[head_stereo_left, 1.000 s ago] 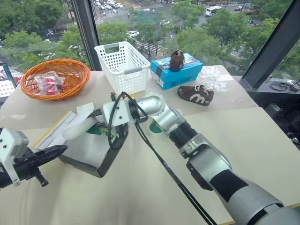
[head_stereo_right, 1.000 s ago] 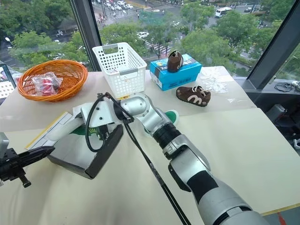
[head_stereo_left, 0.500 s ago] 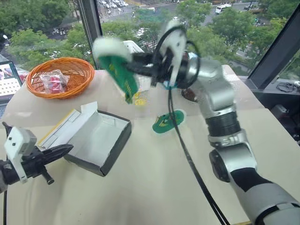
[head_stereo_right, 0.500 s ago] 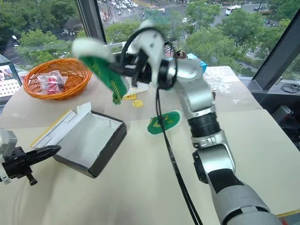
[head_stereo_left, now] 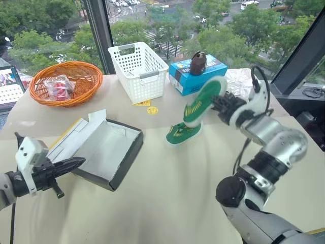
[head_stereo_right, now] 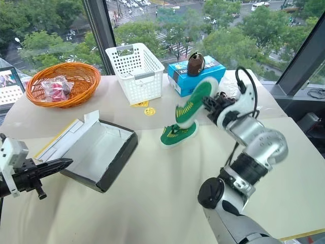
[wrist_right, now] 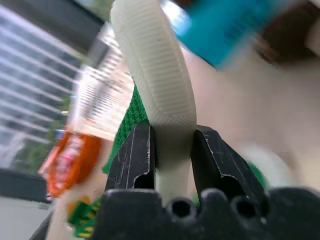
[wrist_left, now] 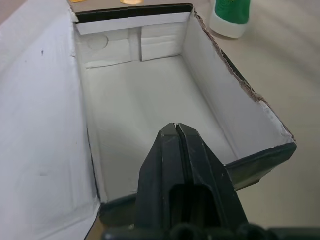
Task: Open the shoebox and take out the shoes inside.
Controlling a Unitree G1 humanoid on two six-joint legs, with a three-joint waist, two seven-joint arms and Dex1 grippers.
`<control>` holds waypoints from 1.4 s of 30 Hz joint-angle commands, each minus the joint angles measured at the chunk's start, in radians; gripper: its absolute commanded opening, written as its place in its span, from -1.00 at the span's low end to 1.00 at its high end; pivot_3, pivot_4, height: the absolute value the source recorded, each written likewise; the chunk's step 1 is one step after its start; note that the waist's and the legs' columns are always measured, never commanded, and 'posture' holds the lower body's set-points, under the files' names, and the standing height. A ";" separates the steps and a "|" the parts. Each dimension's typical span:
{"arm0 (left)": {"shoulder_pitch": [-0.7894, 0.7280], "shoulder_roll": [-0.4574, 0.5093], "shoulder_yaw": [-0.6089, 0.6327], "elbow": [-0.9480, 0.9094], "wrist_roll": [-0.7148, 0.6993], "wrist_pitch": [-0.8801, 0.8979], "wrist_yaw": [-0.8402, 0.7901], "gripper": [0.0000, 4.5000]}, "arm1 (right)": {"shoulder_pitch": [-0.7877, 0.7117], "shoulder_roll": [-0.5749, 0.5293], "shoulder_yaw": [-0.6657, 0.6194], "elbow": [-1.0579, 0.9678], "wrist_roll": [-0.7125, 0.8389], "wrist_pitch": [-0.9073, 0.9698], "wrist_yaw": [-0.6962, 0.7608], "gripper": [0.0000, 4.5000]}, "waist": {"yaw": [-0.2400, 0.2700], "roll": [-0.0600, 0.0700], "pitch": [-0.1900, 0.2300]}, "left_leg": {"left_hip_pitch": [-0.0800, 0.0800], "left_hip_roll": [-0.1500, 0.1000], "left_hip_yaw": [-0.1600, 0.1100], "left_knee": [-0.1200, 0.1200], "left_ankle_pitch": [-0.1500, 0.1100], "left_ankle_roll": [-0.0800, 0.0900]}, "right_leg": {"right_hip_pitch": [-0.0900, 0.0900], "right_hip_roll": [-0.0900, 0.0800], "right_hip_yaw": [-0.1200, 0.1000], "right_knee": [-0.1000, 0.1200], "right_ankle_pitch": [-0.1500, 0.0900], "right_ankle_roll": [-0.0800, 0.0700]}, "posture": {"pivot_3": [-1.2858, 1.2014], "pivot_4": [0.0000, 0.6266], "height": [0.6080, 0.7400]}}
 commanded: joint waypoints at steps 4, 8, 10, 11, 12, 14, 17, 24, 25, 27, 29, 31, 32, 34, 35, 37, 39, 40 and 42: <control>-0.057 0.028 -0.041 0.028 0.008 -0.009 -0.026 -1.00 | 0.077 0.205 -0.143 -0.331 0.098 0.075 -0.177 -0.50 | -0.003 0.001 -0.001 | 0.000 0.002 0.000 0.000 0.000 0.000 | 0.000 0.008 0.002 -0.001 0.000 0.000 | 0.03 -0.52 0.94; -0.072 0.029 -0.063 0.036 0.013 -0.013 -0.034 -1.00 | 0.156 0.250 -0.134 -0.362 0.176 0.075 -0.235 -0.50 | -0.007 0.001 -0.001 | 0.001 0.002 0.001 0.001 0.000 0.000 | 0.001 0.009 0.003 -0.001 0.000 0.001 | 0.03 -0.52 0.94; -0.074 0.030 -0.065 0.039 0.013 -0.015 -0.041 -1.00 | 0.197 0.270 -0.141 -0.361 0.249 0.075 -0.265 -0.50 | -0.016 0.001 -0.001 | 0.001 0.003 0.002 0.001 0.000 0.000 | 0.001 0.010 0.004 -0.001 0.000 0.001 | 0.03 -0.52 0.94; -0.076 0.030 -0.067 0.043 0.015 -0.016 -0.045 -1.00 | 0.227 0.286 -0.145 -0.355 0.295 0.075 -0.279 -0.50 | -0.019 0.001 -0.001 | 0.001 0.003 0.002 0.001 0.000 0.000 | 0.001 0.010 0.004 -0.001 0.000 0.001 | 0.03 -0.52 0.94; -0.078 0.031 -0.068 0.046 0.016 -0.017 -0.047 -1.00 | 0.257 0.297 -0.143 -0.347 0.340 0.075 -0.291 -0.50 | -0.021 0.001 -0.001 | 0.002 0.003 0.003 0.001 0.000 0.000 | 0.001 0.010 0.004 -0.001 0.000 0.001 | 0.03 -0.52 0.94; -0.080 0.031 -0.071 0.048 0.019 -0.019 -0.050 -1.00 | 0.322 0.305 -0.116 -0.326 0.427 0.075 -0.318 -0.50 | -0.023 0.000 -0.001 | 0.002 0.004 0.002 0.001 0.000 0.000 | 0.001 0.011 0.004 -0.001 0.000 0.001 | 0.03 -0.52 0.94; -0.083 0.030 -0.074 0.049 0.021 -0.021 -0.053 -1.00 | 0.412 0.300 -0.053 -0.277 0.564 0.075 -0.358 -0.50 | -0.023 0.000 -0.001 | 0.002 0.004 0.003 0.000 0.000 0.000 | 0.001 0.011 0.005 -0.002 0.000 0.001 | 0.03 -0.52 0.94; -0.090 0.024 -0.079 0.056 0.031 -0.027 -0.061 -1.00 | 0.543 0.229 0.134 -0.108 0.715 0.048 -0.391 -0.50 | -0.029 0.000 -0.002 | 0.009 0.004 0.006 0.001 0.000 0.000 | 0.007 0.012 0.008 -0.002 -0.004 0.009 | 0.03 -0.52 0.94; -0.090 0.024 -0.078 0.059 0.032 -0.028 -0.063 -1.00 | 0.544 0.216 0.170 -0.078 0.732 0.029 -0.385 -0.50 | -0.029 0.000 -0.002 | 0.012 0.005 0.006 0.000 0.000 0.001 | 0.010 0.013 0.008 -0.003 -0.004 0.009 | 0.03 -0.52 0.94; -0.089 0.023 -0.077 0.062 0.035 -0.031 -0.065 -1.00 | 0.543 0.195 0.227 -0.028 0.763 -0.011 -0.381 -0.50 | -0.032 0.000 -0.002 | 0.015 0.005 0.006 0.000 0.000 0.001 | 0.013 0.013 0.008 -0.004 -0.005 0.009 | 0.03 -0.52 0.94; -0.088 0.023 -0.074 0.062 0.038 -0.033 -0.067 -1.00 | 0.550 0.175 0.267 0.012 0.771 -0.055 -0.396 -0.50 | -0.033 0.000 -0.002 | 0.015 0.005 0.006 0.000 0.000 0.001 | 0.013 0.013 0.008 -0.004 -0.004 0.009 | 0.03 -0.52 0.94; -0.086 0.023 -0.067 0.060 0.041 -0.035 -0.066 -1.00 | 0.557 0.157 0.294 0.052 0.771 -0.115 -0.409 -0.50 | -0.030 0.000 -0.002 | 0.014 0.005 0.006 0.000 0.000 0.001 | 0.013 0.013 0.008 -0.004 -0.004 0.009 | 0.03 -0.52 0.94; -0.082 0.023 -0.062 0.057 0.044 -0.035 -0.068 -1.00 | 0.562 0.147 0.303 0.071 0.763 -0.147 -0.414 -0.50 | -0.028 0.000 -0.002 | 0.014 0.005 0.005 0.000 0.000 0.001 | 0.013 0.013 0.007 -0.004 -0.004 0.009 | 0.03 -0.52 0.94; -0.074 0.020 -0.052 0.051 0.044 -0.032 -0.068 -1.00 | 0.574 0.125 0.316 0.104 0.755 -0.205 -0.422 -0.50 | -0.026 -0.001 -0.002 | 0.013 0.005 0.005 0.000 0.000 0.001 | 0.012 0.012 0.007 -0.005 -0.004 0.009 | 0.03 -0.52 0.94; -0.072 0.020 -0.049 0.049 0.045 -0.033 -0.068 -1.00 | 0.580 0.115 0.326 0.107 0.747 -0.231 -0.422 -0.50 | -0.027 -0.001 -0.002 | 0.013 0.005 0.005 0.000 0.000 0.001 | 0.012 0.012 0.007 -0.006 -0.004 0.009 | 0.03 -0.52 0.94; -0.068 0.020 -0.043 0.046 0.044 -0.031 -0.068 -1.00 | 0.592 0.107 0.332 0.108 0.743 -0.287 -0.448 -0.50 | -0.028 -0.001 -0.002 | 0.013 0.005 0.006 0.000 0.000 0.001 | 0.012 0.012 0.008 -0.007 -0.004 0.010 | 0.03 -0.52 0.94; -0.063 0.019 -0.038 0.043 0.043 -0.030 -0.068 -1.00 | 0.609 0.102 0.344 0.086 0.764 -0.335 -0.463 -0.50 | -0.026 -0.002 -0.003 | 0.013 0.005 0.006 0.000 0.000 0.001 | 0.013 0.011 0.008 -0.007 -0.004 0.011 | 0.03 -0.52 0.94; -0.060 0.019 -0.039 0.043 0.046 -0.033 -0.068 -1.00 | 0.623 0.099 0.355 0.065 0.791 -0.350 -0.470 -0.50 | -0.024 -0.002 -0.003 | 0.014 0.005 0.006 0.000 0.000 0.001 | 0.013 0.011 0.008 -0.007 -0.003 0.011 | 0.03 -0.52 0.94; -0.057 0.019 -0.038 0.044 0.048 -0.036 -0.069 -1.00 | 0.651 0.095 0.370 0.023 0.844 -0.390 -0.489 -0.50 | -0.023 -0.002 -0.003 | 0.014 0.005 0.006 0.000 0.000 0.001 | 0.013 0.012 0.008 -0.006 -0.003 0.011 | 0.03 -0.52 0.94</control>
